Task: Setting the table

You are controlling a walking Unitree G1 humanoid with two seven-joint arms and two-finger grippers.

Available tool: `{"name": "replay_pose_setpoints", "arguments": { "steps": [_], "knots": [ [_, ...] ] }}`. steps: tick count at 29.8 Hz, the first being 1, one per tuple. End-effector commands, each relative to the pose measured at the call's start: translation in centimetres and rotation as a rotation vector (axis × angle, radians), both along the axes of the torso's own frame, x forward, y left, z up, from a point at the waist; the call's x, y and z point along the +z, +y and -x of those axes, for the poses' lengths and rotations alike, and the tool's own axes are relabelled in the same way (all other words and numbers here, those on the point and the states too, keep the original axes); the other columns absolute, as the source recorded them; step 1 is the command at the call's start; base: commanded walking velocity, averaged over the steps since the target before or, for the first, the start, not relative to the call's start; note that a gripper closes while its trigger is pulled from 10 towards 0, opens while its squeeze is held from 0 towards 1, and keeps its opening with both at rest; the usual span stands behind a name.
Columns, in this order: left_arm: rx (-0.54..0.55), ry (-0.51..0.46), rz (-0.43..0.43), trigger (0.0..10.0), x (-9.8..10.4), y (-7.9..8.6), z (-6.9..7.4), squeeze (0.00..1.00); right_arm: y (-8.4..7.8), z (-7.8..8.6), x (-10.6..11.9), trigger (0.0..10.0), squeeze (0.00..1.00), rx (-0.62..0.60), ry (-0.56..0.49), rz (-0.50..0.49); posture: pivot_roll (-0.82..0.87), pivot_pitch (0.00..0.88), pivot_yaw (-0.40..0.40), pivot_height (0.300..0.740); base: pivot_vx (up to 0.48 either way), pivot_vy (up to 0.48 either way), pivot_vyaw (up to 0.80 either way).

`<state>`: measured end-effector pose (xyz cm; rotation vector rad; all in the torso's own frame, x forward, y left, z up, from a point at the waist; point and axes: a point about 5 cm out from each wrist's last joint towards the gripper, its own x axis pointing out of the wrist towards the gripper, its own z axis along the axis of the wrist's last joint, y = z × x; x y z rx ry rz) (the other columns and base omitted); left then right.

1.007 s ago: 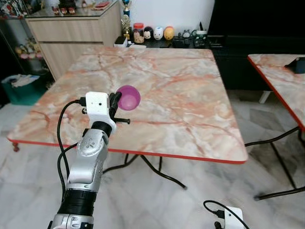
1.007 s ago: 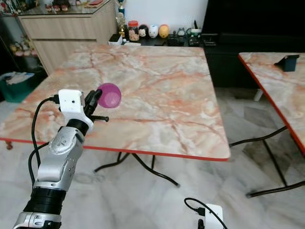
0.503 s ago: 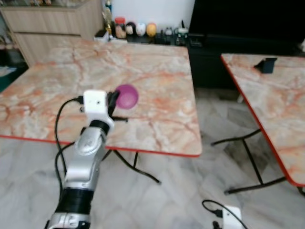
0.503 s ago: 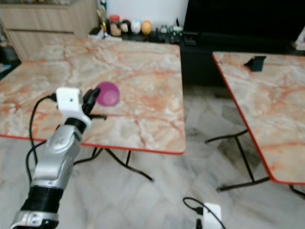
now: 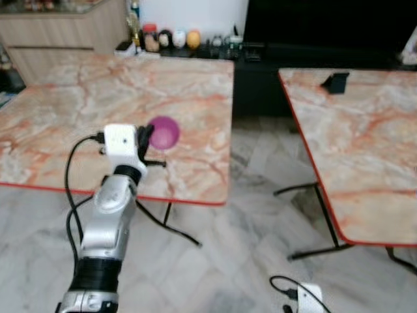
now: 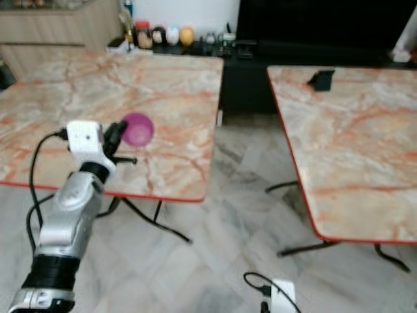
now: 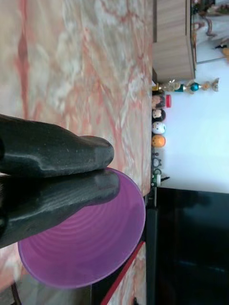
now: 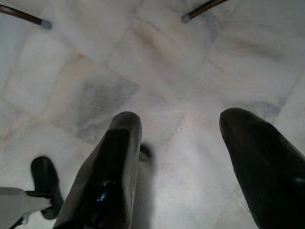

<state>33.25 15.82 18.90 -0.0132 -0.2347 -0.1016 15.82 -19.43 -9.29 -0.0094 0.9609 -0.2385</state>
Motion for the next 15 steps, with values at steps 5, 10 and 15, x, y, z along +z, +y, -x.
{"name": "replay_pose_setpoints", "arguments": {
  "steps": [5,10,15],
  "knots": [
    [-0.018,-0.012,0.004,10.0,0.28,-0.64,-0.13,0.00,-0.70,0.33,-0.05,10.0,0.00,-0.017,0.013,0.010,0.04,0.000,-0.009,0.740,0.000,-0.368,0.00],
    [-0.016,-0.011,0.003,10.0,0.26,-0.54,-0.09,0.00,-0.48,0.28,-0.07,10.0,0.00,-0.007,0.016,0.007,0.04,0.000,-0.011,0.740,0.000,-0.368,0.00],
    [-0.019,-0.006,-0.003,10.0,0.06,-0.47,0.11,0.00,-0.20,0.21,-0.09,10.0,0.00,0.001,0.017,0.005,0.04,0.000,-0.011,0.740,0.000,-0.366,0.00]
  ]
}}
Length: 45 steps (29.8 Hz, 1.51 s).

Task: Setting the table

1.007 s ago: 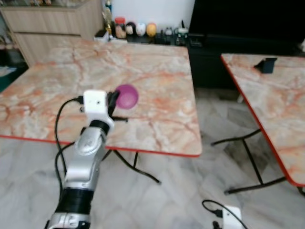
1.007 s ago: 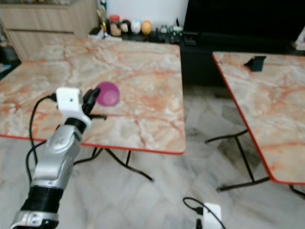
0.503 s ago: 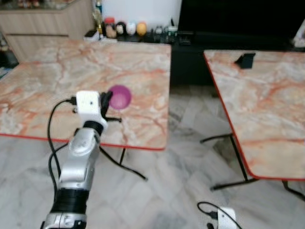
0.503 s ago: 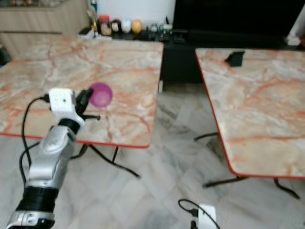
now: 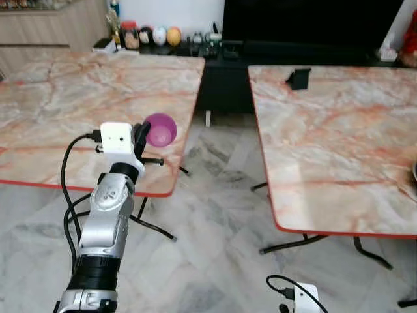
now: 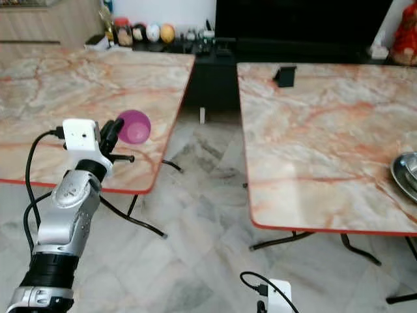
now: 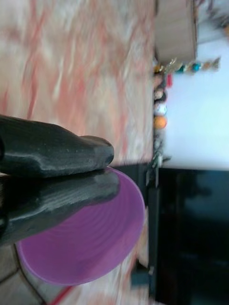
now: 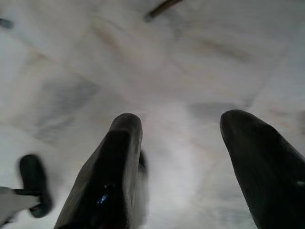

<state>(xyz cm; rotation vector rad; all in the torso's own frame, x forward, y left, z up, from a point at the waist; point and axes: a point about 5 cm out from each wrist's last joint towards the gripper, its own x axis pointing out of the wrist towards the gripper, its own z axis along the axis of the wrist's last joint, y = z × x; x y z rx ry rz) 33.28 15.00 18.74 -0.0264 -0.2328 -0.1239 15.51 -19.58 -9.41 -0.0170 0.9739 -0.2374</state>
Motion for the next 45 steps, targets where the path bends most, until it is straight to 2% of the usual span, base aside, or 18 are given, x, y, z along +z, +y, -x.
{"name": "replay_pose_setpoints", "arguments": {
  "steps": [1,27,45],
  "knots": [
    [0.005,-0.008,-0.014,10.0,0.21,0.37,0.16,0.00,0.01,-0.14,0.04,10.0,0.00,-0.002,0.003,0.000,0.04,0.000,-0.011,0.740,0.000,-0.364,0.00],
    [0.002,-0.011,-0.039,10.0,0.23,0.74,0.09,0.00,0.20,-1.07,0.44,10.0,0.00,0.005,-0.033,0.008,0.04,0.000,-0.010,0.740,0.000,-0.369,0.00],
    [-0.014,-0.013,-0.061,10.0,0.07,0.69,0.12,0.00,0.35,-0.80,0.33,10.0,0.00,0.011,-0.031,0.009,0.04,0.000,-0.010,0.740,0.000,-0.369,0.00]
  ]
}}
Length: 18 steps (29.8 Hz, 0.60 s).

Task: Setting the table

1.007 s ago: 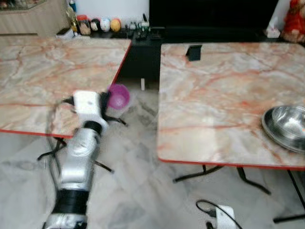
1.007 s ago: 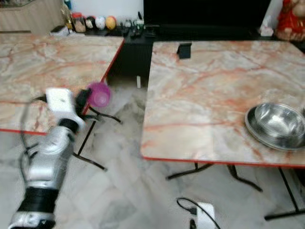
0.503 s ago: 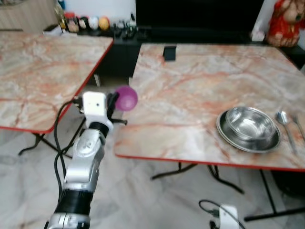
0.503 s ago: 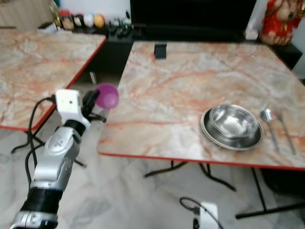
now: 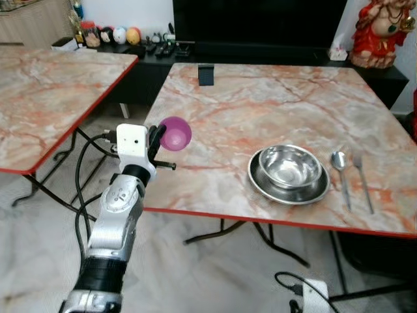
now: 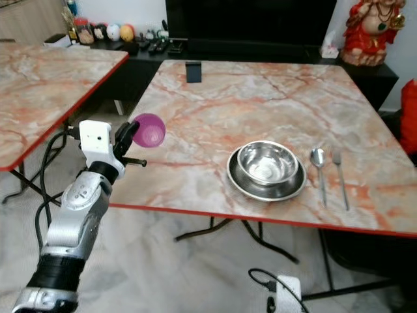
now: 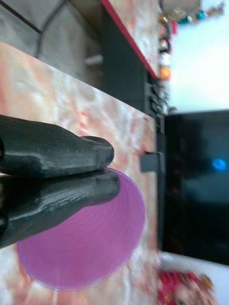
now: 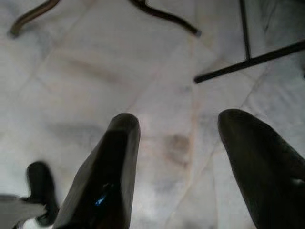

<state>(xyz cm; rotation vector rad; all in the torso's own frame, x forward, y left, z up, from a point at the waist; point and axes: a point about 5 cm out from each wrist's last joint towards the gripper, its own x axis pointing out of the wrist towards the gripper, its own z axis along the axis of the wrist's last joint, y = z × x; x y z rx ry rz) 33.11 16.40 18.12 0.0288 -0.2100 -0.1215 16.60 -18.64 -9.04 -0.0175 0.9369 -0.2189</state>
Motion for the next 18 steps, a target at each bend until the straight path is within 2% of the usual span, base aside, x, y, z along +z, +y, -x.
{"name": "replay_pose_setpoints", "arguments": {
  "steps": [1,11,18],
  "knots": [
    [-0.023,-0.032,-0.007,10.0,0.7,-0.7,-0.1,0.00,-0.6,0.3,-0.1,10.0,0.00,-0.007,0.007,0.013,0.04,0.000,-0.010,0.740,0.000,-0.368,0.00],
    [-0.010,-0.032,-0.032,10.0,0.6,-0.1,0.0,0.00,-0.8,0.9,-0.3,10.0,0.00,-0.003,0.027,0.013,0.04,0.000,-0.012,0.740,0.000,-0.357,0.00],
    [0.010,-0.021,-0.059,10.0,0.6,1.4,-0.2,0.00,-1.0,1.1,-0.3,10.0,0.00,-0.011,0.031,0.011,0.04,0.000,-0.014,0.740,0.000,0.000,0.00]
  ]
}}
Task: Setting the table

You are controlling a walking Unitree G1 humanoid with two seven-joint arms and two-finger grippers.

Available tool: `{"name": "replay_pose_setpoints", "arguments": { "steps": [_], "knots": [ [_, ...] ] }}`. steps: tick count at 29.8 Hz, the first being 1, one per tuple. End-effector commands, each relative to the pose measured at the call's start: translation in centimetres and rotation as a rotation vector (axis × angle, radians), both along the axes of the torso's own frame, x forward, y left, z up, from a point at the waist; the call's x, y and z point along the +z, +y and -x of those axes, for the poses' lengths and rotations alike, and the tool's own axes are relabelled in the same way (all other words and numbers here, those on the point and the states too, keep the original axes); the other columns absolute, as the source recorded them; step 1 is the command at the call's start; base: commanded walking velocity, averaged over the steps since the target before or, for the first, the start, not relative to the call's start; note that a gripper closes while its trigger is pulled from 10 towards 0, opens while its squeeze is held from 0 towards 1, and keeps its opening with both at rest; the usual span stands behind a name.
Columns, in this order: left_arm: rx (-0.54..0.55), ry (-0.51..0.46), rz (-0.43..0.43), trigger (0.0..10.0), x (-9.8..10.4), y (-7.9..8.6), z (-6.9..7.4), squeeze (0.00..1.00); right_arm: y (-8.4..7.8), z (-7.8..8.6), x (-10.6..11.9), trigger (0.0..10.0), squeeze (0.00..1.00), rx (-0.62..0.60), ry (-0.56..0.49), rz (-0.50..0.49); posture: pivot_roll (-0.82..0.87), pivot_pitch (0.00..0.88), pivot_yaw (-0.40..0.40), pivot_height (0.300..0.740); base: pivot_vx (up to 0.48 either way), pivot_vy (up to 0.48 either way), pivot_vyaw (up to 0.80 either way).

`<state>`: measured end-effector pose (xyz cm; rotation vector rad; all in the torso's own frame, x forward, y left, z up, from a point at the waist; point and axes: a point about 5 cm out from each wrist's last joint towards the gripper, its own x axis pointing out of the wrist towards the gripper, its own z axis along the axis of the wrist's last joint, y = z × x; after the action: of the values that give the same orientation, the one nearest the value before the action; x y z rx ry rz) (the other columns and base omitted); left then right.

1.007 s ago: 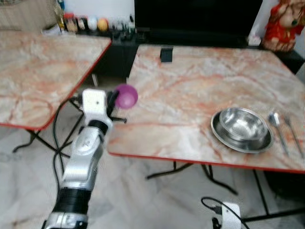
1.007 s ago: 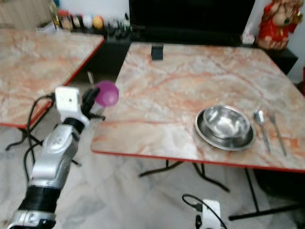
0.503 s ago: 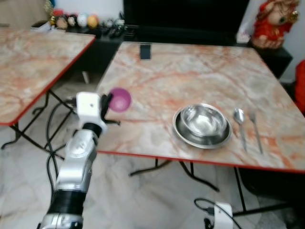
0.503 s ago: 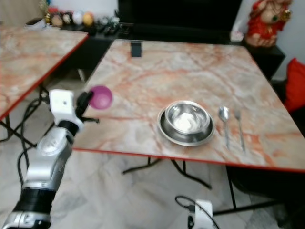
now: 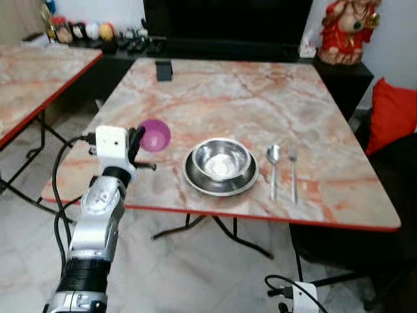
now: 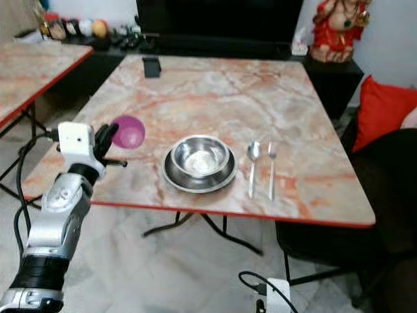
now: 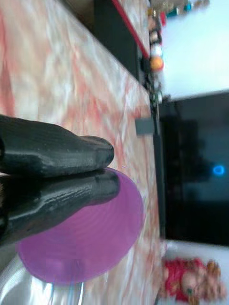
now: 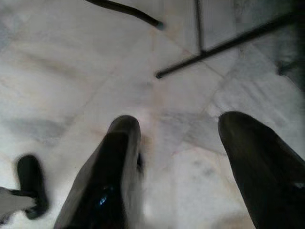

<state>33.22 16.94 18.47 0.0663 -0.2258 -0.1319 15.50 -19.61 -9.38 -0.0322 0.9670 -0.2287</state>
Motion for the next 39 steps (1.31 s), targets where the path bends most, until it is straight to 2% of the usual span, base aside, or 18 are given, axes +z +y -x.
{"name": "replay_pose_setpoints", "arguments": {
  "steps": [1,10,18,25,39],
  "knots": [
    [0.014,-0.002,-0.024,10.0,0.30,0.93,-0.15,0.00,-0.08,-0.05,0.03,10.0,0.00,-0.009,-0.001,-0.002,0.04,0.000,-0.015,0.740,0.000,0.000,0.00],
    [0.009,0.005,-0.013,10.0,0.44,1.26,-0.36,0.00,-0.22,-0.09,0.05,10.0,0.00,-0.011,0.002,0.000,0.04,0.000,-0.016,0.740,0.000,0.000,0.00],
    [0.025,0.015,0.036,10.0,0.49,1.36,-0.57,0.00,-0.25,-0.09,0.05,10.0,0.00,-0.014,0.004,0.000,0.04,0.000,-0.016,0.740,0.000,0.000,0.00],
    [0.031,0.006,0.066,10.0,0.89,1.66,-0.83,0.00,-0.39,0.08,-0.04,10.0,0.00,-0.024,0.022,-0.002,0.04,0.000,-0.015,0.740,0.313,0.000,-0.35],
    [0.020,0.008,0.081,10.0,0.89,1.35,-0.86,0.00,-0.10,0.15,-0.11,10.0,0.00,-0.011,0.025,-0.003,0.04,0.000,-0.017,0.740,0.342,0.000,0.00]
  ]
}}
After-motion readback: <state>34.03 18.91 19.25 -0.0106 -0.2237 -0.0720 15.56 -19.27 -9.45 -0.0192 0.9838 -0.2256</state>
